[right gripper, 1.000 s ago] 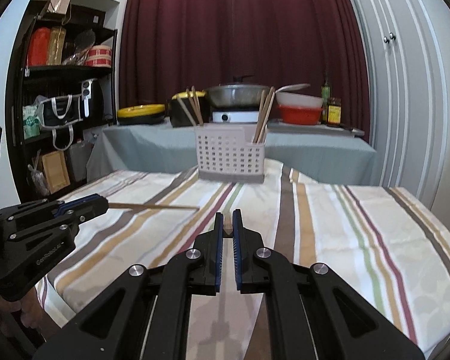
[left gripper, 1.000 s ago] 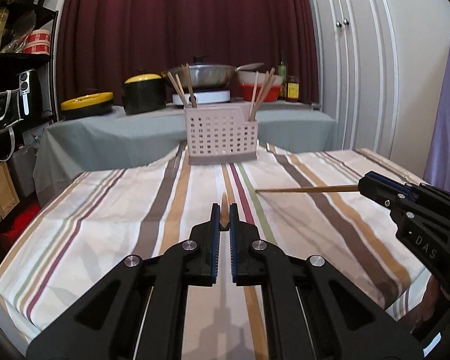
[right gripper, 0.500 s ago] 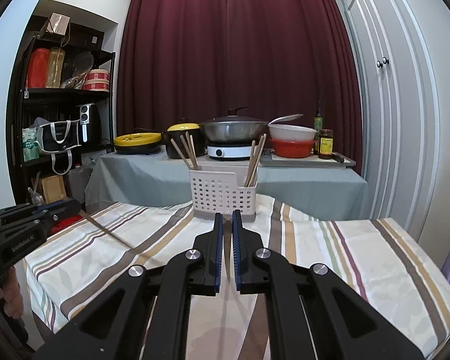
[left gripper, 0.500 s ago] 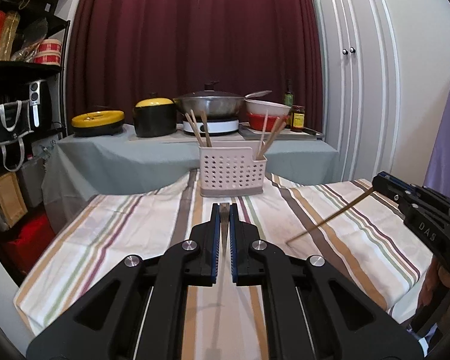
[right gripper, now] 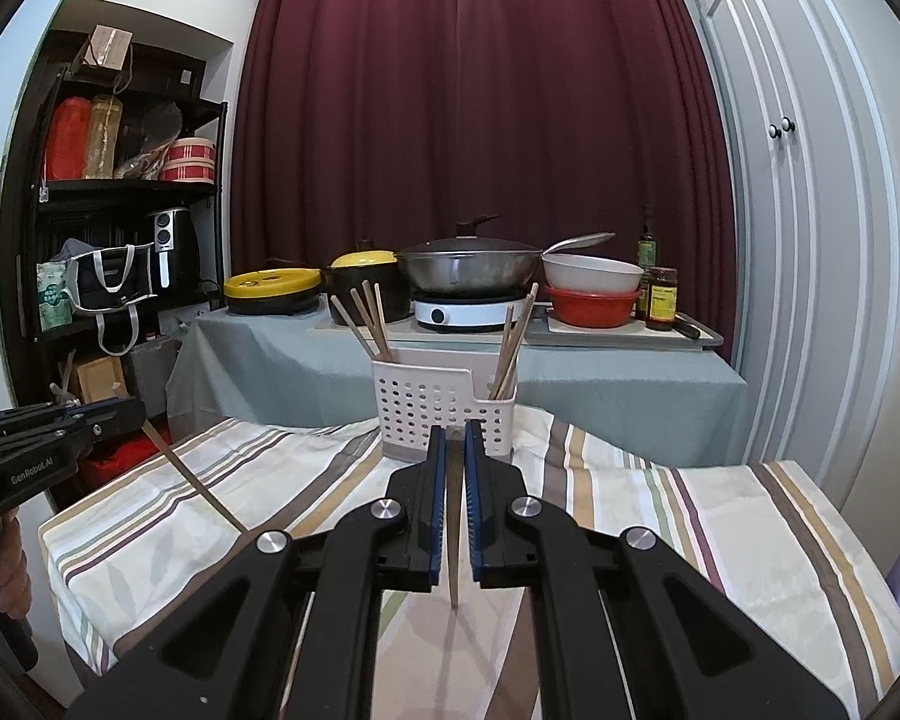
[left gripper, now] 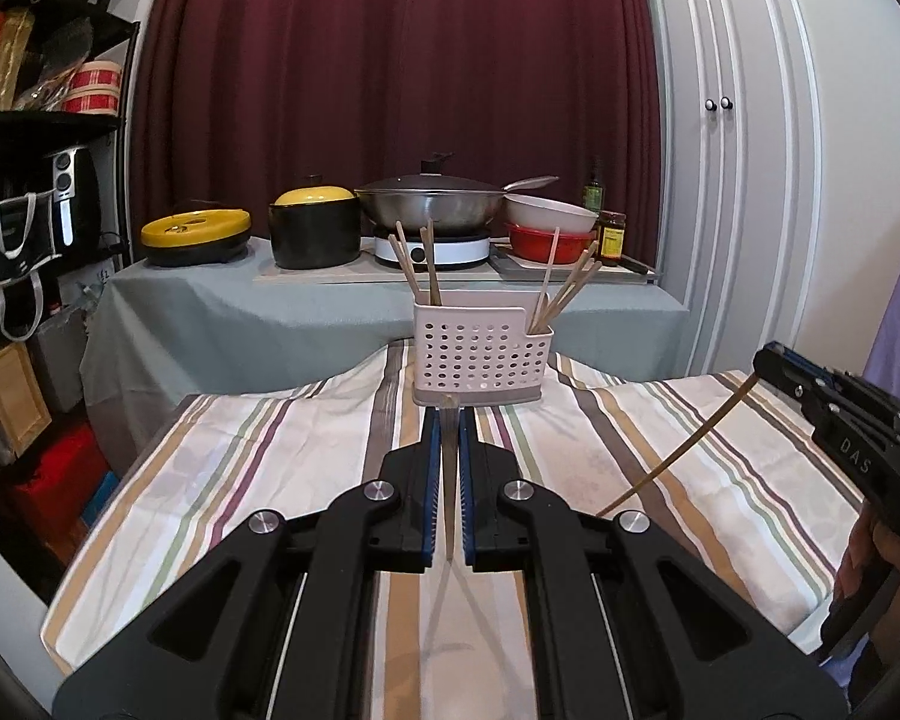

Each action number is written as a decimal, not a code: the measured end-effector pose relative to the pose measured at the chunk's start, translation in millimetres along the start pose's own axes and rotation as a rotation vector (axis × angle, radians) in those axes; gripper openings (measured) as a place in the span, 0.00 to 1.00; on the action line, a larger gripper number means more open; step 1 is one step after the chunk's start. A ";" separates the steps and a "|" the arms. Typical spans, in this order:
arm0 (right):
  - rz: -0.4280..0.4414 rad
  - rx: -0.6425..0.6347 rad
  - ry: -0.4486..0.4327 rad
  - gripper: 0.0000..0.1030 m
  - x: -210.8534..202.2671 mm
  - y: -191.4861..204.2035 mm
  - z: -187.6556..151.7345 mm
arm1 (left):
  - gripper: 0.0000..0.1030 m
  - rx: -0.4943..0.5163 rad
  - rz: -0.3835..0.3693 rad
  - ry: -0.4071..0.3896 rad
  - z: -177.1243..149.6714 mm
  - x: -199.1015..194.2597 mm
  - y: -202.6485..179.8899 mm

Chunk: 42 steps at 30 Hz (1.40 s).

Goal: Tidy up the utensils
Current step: 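Lift the right tool's chopstick over the holder while the left tool carries its own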

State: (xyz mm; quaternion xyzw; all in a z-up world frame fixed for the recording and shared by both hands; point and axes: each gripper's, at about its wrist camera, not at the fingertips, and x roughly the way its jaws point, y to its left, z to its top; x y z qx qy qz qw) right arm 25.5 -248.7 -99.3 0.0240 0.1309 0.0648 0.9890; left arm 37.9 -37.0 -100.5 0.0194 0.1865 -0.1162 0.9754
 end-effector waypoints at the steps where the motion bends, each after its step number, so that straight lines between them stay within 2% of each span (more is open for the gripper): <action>1: 0.000 -0.002 -0.001 0.07 2.0 0.9 1.5 | 0.06 -0.001 0.002 -0.003 2.1 3.3 1.4; 12: 0.038 0.004 0.005 0.07 30.9 -0.2 20.2 | 0.06 -0.008 -0.017 0.003 22.5 29.4 12.3; 18: 0.059 -0.005 -0.007 0.07 45.2 -0.3 37.8 | 0.06 -0.022 -0.056 0.008 46.1 36.6 19.1; 28: 0.066 -0.077 -0.141 0.07 62.2 3.2 101.8 | 0.06 0.010 -0.059 -0.141 114.3 47.0 17.8; 35: 0.068 -0.099 -0.224 0.07 90.7 2.3 148.9 | 0.06 0.014 -0.065 -0.247 167.4 63.3 11.7; 39: 0.058 -0.105 -0.243 0.07 109.8 -0.7 164.2 | 0.06 0.020 -0.059 -0.282 191.2 80.3 8.2; 42: 0.050 -0.102 -0.243 0.07 128.0 -5.3 170.4 | 0.06 0.018 -0.058 -0.278 203.8 99.8 7.3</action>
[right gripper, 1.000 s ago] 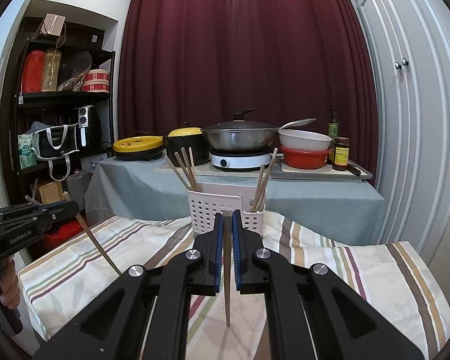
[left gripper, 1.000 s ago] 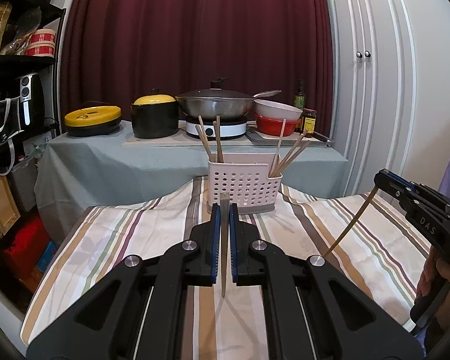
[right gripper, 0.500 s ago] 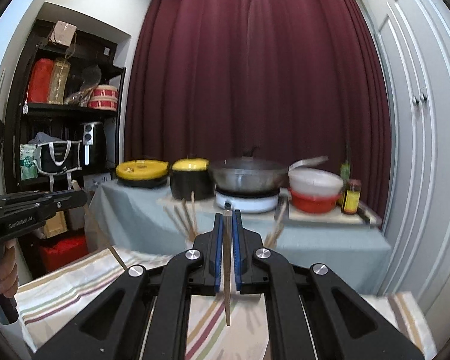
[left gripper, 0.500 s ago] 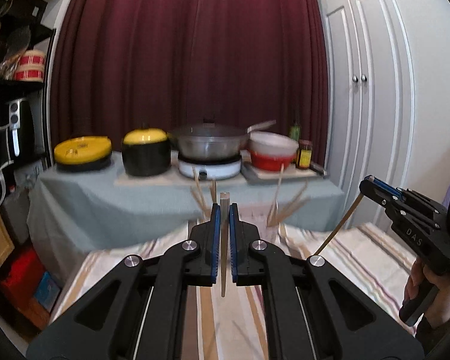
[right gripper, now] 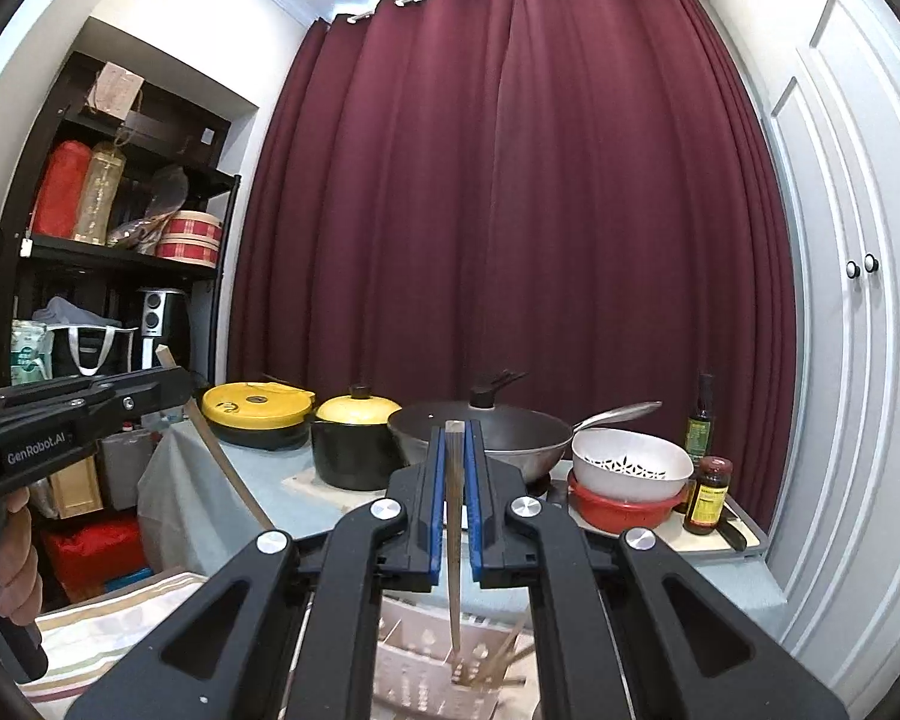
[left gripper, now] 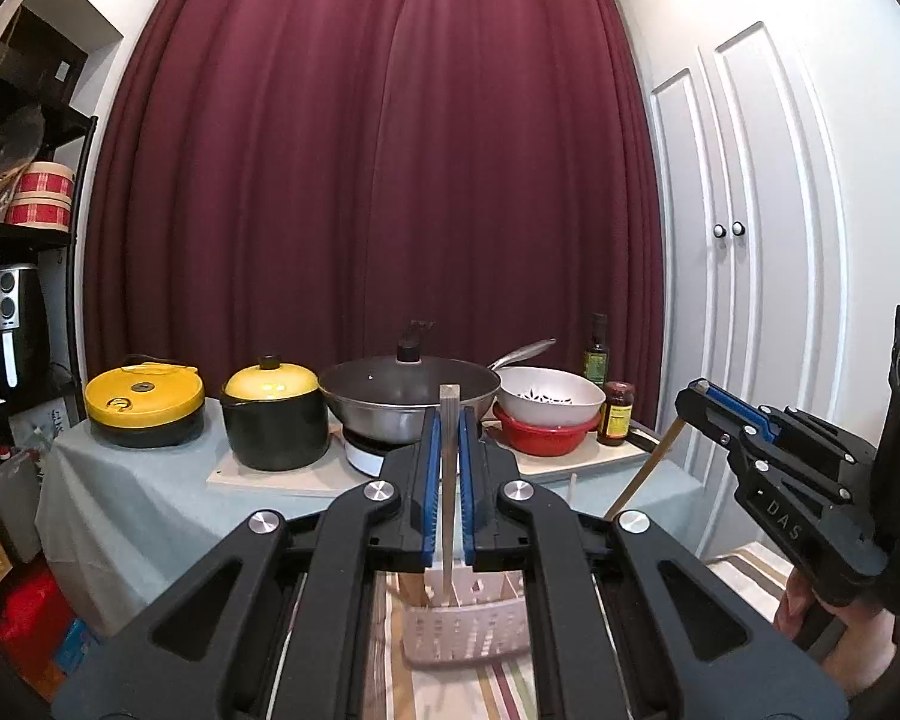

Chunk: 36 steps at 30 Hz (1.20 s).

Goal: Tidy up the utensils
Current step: 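Lower the right tool's chopstick into the holder and open while the left tool releases its own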

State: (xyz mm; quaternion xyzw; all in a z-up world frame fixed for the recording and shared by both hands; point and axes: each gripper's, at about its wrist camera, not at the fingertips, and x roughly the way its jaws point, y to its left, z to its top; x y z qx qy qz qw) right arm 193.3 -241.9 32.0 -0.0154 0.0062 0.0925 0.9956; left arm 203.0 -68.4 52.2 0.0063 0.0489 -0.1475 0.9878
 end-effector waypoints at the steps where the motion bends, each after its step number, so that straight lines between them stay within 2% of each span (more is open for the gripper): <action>1: -0.002 0.001 0.003 0.07 5.4 -1.3 -0.4 | 0.06 0.003 0.003 0.003 1.1 8.0 -0.2; 6: -0.012 0.004 0.032 0.07 29.3 -6.3 -10.2 | 0.06 0.003 0.007 0.043 -5.6 40.9 1.4; 13: -0.013 0.027 0.094 0.07 59.2 -14.0 -37.4 | 0.06 0.003 0.017 0.119 -33.4 84.4 4.3; 21: -0.009 0.045 0.165 0.07 81.7 -17.4 -68.4 | 0.06 -0.001 0.033 0.166 -60.4 111.4 5.8; 29: -0.006 0.046 0.202 0.07 94.9 -16.8 -81.2 | 0.06 0.014 0.028 0.203 -76.9 127.5 4.2; 31: -0.008 0.050 0.210 0.08 97.4 -16.4 -83.3 | 0.09 0.019 0.031 0.212 -79.6 130.2 3.9; 34: -0.014 0.053 0.217 0.26 99.0 -16.0 -85.4 | 0.27 0.024 0.040 0.215 -81.3 132.1 4.1; 35: -0.019 0.054 0.214 0.36 98.3 -15.9 -85.3 | 0.35 0.023 0.042 0.213 -81.5 131.8 4.5; 36: -0.021 0.054 0.211 0.38 97.6 -15.6 -85.2 | 0.38 0.022 0.041 0.210 -81.2 131.3 4.6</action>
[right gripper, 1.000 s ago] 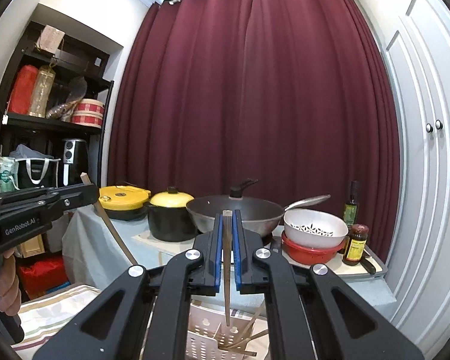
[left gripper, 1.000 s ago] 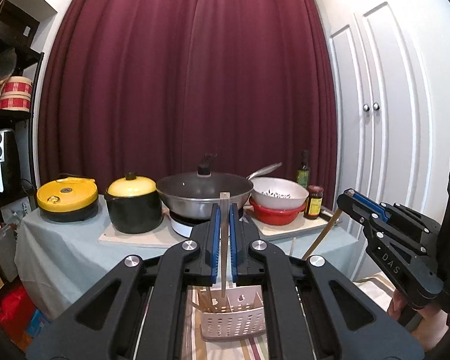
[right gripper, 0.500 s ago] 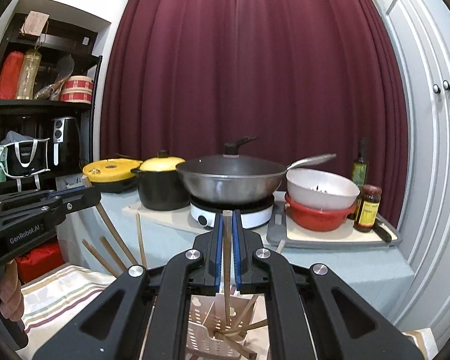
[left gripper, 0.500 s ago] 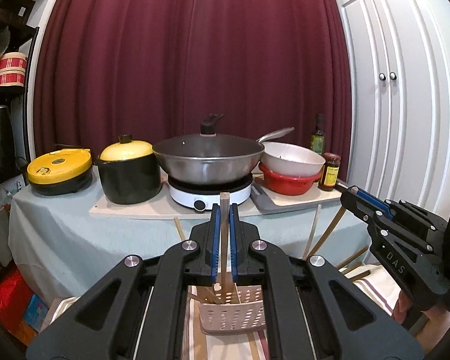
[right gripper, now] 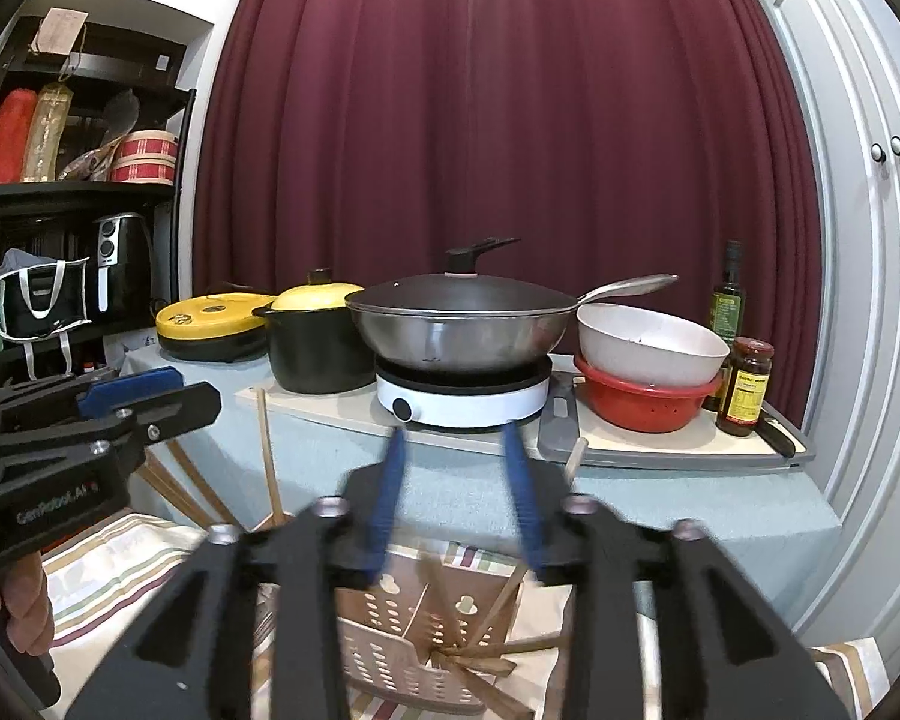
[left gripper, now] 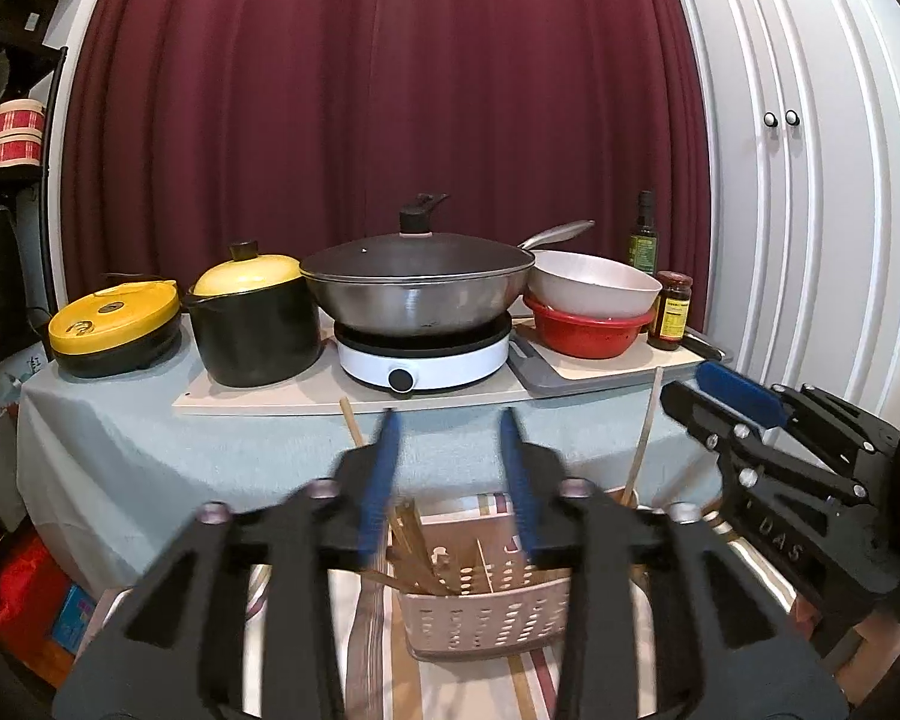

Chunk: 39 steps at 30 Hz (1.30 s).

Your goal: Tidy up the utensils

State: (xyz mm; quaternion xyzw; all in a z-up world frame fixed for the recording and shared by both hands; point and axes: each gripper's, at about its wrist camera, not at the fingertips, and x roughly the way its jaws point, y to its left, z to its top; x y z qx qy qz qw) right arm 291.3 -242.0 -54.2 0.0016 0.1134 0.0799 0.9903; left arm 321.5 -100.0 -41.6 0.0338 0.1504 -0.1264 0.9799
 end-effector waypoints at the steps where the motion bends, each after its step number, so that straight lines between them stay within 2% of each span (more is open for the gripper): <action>1: -0.002 -0.003 -0.003 0.39 -1.3 1.1 0.4 | 0.39 0.004 0.004 -0.005 0.2 -0.8 0.0; 3: -0.009 -0.005 -0.012 0.47 -3.9 2.1 2.0 | 0.46 0.011 0.011 -0.011 1.0 -2.0 -0.6; 7: -0.028 -0.006 -0.033 0.55 -10.1 2.5 6.8 | 0.58 0.006 0.023 -0.029 3.8 -7.7 1.0; 10: -0.045 -0.003 -0.051 0.64 -14.5 1.6 9.9 | 0.72 0.005 0.051 -0.051 6.5 -12.9 2.7; 14: -0.064 0.003 -0.061 0.71 -21.1 0.4 12.8 | 0.79 0.001 0.068 -0.065 8.9 -19.8 6.1; 20: -0.097 0.002 -0.064 0.77 -34.2 2.5 14.0 | 0.86 0.000 0.107 -0.075 7.3 -33.6 12.3; 25: -0.115 0.025 -0.039 0.79 -48.0 2.9 7.3 | 0.87 0.003 0.129 -0.062 -1.4 -49.5 17.2; 39: -0.142 0.086 0.045 0.81 -113.6 18.5 -32.8 | 0.88 -0.007 0.172 -0.014 -51.0 -130.6 19.2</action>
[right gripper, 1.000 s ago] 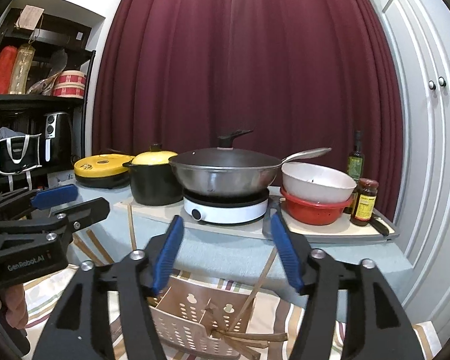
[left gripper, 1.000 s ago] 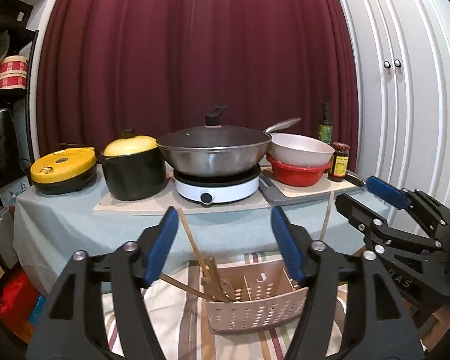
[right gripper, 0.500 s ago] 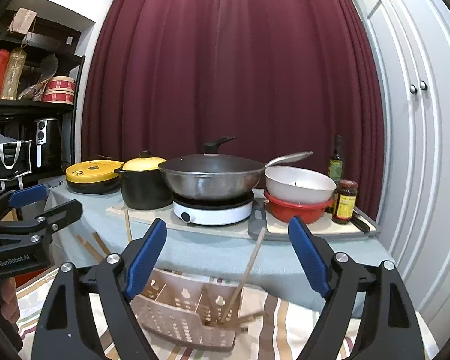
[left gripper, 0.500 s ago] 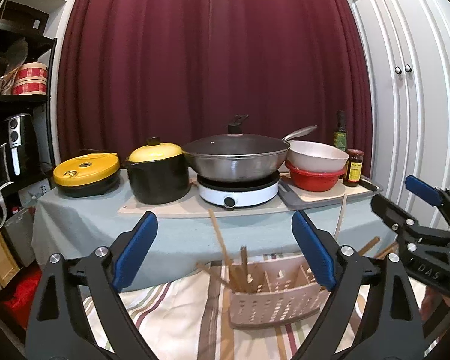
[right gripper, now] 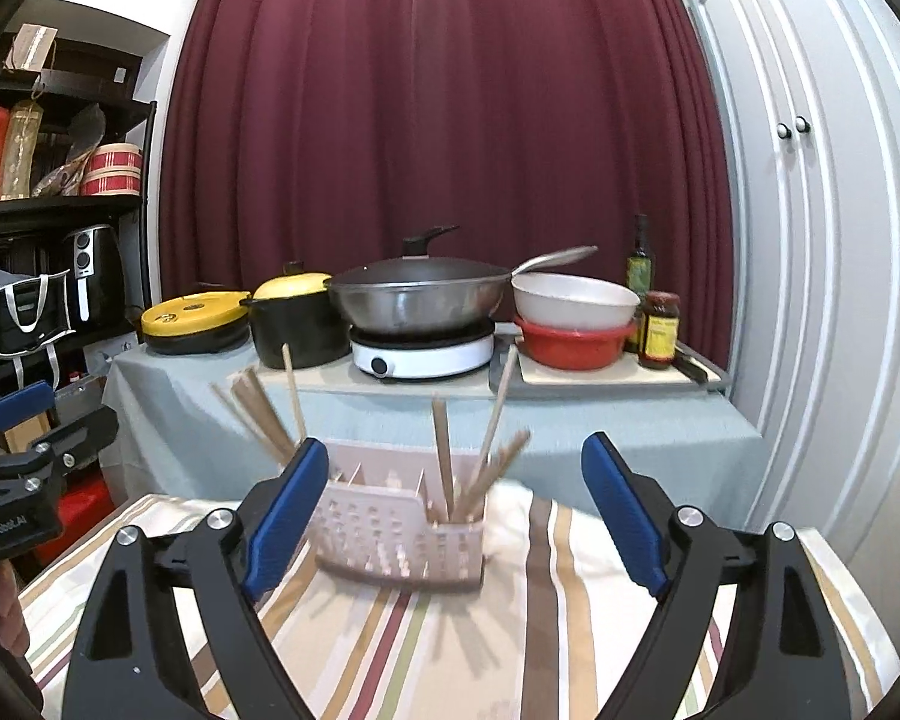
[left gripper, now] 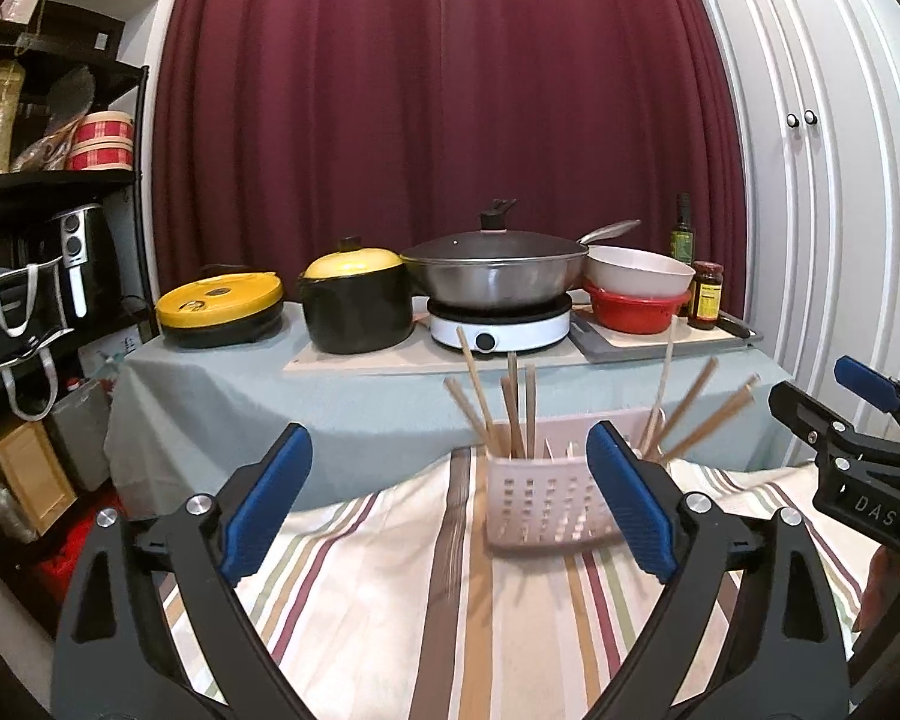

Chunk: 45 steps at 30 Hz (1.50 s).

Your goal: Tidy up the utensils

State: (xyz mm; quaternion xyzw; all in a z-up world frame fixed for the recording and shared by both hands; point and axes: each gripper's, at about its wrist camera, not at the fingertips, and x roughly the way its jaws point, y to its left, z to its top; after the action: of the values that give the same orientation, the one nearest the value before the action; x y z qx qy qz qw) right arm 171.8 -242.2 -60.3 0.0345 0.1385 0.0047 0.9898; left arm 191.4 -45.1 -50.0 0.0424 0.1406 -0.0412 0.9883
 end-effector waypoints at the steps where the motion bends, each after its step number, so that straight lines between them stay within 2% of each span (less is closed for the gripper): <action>1: -0.001 0.003 0.005 0.81 -6.5 0.4 -3.8 | 0.89 -0.004 0.002 0.001 -2.6 -6.5 1.1; 11: -0.015 0.005 0.040 0.82 -67.8 2.0 -28.4 | 0.93 -0.016 0.029 0.011 -26.5 -74.8 4.2; 24: -0.031 -0.006 0.004 0.84 -132.7 6.0 -24.4 | 0.96 -0.045 0.063 -0.025 -31.0 -148.1 9.9; 30: -0.035 0.002 -0.006 0.84 -147.1 5.0 -24.9 | 0.96 -0.058 0.065 -0.022 -35.1 -163.2 14.5; 45: -0.040 -0.003 -0.007 0.84 -154.0 3.2 -25.3 | 0.96 -0.058 0.054 -0.023 -40.8 -178.1 9.7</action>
State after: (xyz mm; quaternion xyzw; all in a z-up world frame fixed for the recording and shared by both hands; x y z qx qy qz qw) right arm 16.8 -240.2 -42.2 0.0303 0.1356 -0.0149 0.9902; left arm 10.7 -19.2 -38.3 0.0171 0.1293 -0.0112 0.9914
